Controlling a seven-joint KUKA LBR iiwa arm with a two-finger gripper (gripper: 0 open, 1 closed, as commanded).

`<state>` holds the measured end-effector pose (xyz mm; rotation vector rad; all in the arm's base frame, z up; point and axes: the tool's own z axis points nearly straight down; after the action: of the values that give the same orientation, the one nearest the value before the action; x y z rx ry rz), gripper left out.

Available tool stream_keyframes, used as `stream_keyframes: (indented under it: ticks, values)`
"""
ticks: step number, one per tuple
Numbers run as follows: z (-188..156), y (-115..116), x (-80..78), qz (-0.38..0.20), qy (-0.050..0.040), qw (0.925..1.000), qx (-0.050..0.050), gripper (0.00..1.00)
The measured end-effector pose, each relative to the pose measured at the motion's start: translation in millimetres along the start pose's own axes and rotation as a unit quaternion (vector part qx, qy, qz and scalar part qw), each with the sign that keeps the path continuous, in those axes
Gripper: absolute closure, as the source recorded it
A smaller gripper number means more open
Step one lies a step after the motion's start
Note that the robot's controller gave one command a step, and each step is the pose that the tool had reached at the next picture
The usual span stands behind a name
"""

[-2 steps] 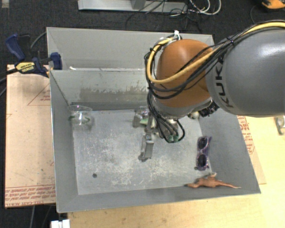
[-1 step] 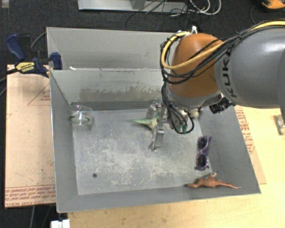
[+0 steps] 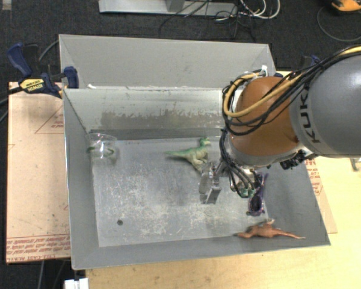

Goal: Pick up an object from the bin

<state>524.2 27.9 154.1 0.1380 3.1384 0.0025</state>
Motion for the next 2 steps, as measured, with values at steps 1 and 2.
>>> stream_keyframes:
  ticks: [1,2]
  values:
    - [-0.2,0.1,-0.1,0.0,-0.0002,1.0,0.0,0.0]
    - [-0.2,0.1,-0.1,0.0,-0.0002,1.0,0.0,0.0]
